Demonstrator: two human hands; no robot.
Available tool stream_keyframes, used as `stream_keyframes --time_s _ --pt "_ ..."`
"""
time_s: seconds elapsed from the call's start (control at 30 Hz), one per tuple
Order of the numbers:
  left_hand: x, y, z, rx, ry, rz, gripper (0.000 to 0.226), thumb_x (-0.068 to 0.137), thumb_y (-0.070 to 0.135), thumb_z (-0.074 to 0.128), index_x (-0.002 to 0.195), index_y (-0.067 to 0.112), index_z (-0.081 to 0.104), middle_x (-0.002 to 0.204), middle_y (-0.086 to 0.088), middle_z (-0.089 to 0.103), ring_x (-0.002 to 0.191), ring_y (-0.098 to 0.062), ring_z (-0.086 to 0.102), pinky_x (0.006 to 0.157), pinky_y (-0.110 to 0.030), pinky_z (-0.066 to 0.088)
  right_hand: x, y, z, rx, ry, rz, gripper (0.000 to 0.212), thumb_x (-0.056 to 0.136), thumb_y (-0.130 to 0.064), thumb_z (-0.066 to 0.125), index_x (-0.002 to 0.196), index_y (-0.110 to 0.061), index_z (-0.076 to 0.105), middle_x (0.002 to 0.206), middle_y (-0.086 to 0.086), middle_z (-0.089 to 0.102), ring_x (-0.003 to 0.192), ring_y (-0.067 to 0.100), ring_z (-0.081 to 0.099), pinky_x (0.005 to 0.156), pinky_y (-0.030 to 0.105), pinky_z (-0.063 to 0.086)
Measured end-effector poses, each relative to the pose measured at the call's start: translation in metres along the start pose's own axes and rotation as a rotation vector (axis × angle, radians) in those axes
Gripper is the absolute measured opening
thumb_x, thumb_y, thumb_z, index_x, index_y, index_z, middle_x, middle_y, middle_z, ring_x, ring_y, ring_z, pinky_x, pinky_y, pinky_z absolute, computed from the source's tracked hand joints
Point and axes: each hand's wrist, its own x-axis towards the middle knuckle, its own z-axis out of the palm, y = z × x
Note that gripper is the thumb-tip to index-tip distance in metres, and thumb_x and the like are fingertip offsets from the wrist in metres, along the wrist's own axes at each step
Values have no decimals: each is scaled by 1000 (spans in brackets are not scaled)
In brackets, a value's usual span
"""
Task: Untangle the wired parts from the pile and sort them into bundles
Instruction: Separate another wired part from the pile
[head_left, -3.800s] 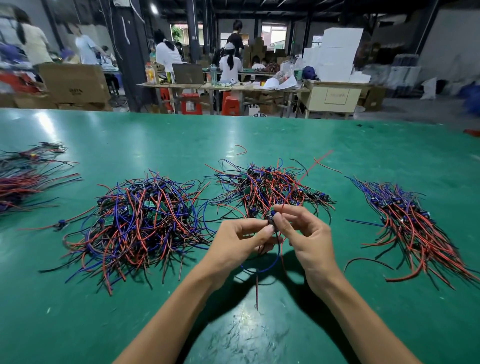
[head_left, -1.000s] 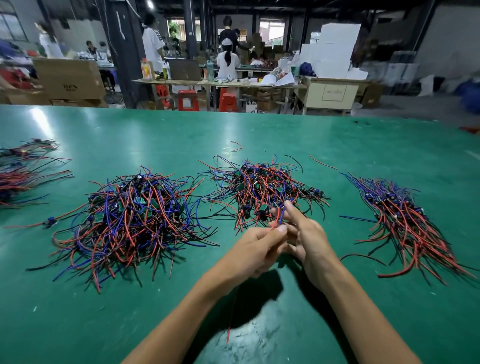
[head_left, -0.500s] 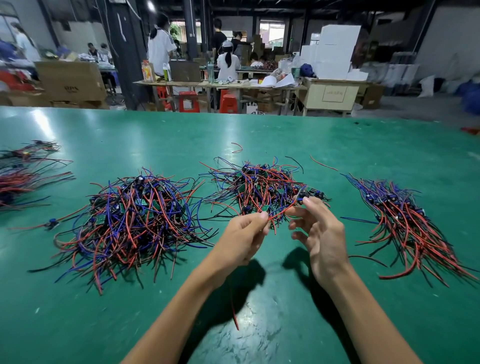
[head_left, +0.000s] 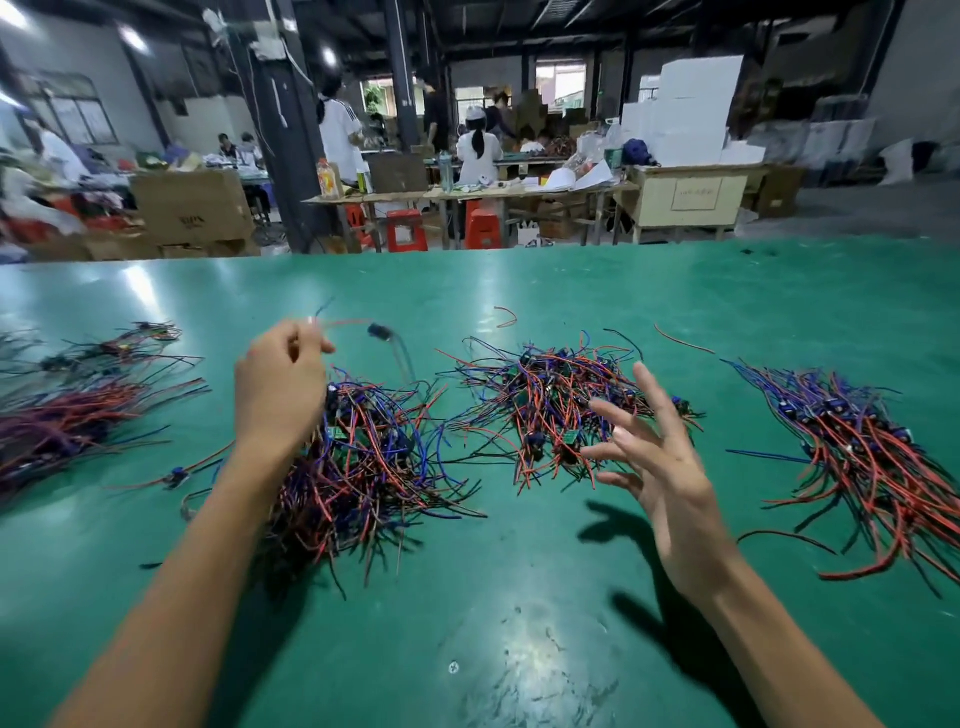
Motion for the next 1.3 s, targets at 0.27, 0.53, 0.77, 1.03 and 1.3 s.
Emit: stream_keyframes --time_s 0.27,0.53,0.77,1.03,1.3 --pt "-23 -24 -5 668 52 16 34 93 35 62 102 5 76 107 -28 59 111 -41 47 89 -48 44 0 27 -5 -987 175 31 31 89 -31 72 118 -35 61 115 -10 66 109 15 58 92 37 50" --pt "-75 32 47 419 48 518 13 90 23 58 100 20 66 104 -7 58 101 -29 48 84 -43 39 8 34 -12 -1356 219 63 26 93 -47 64 111 -32 76 111 -5 63 113 19 51 92 34 42" --pt "-126 46 146 590 -467 127 47 103 43 38 136 9 44 138 -12 48 129 -29 38 105 -40 33 6 31 -10 -1300 227 56 15 95 -37 58 94 -30 71 100 -8 63 103 19 59 81 31 43" --pt "-133 43 173 366 -372 200 29 102 36 46 124 23 60 121 -2 60 116 -24 49 95 -38 35 6 32 -11 -1132 323 -157 18 92 -35 64 110 -31 66 108 -11 56 106 13 50 87 35 46" --pt "-137 46 165 -62 -565 319 13 89 23 60 88 19 73 75 -2 60 75 -24 56 66 -37 45 16 43 -9 -1065 168 -80 38 101 -42 54 134 -26 61 120 -6 56 112 20 59 93 38 48"
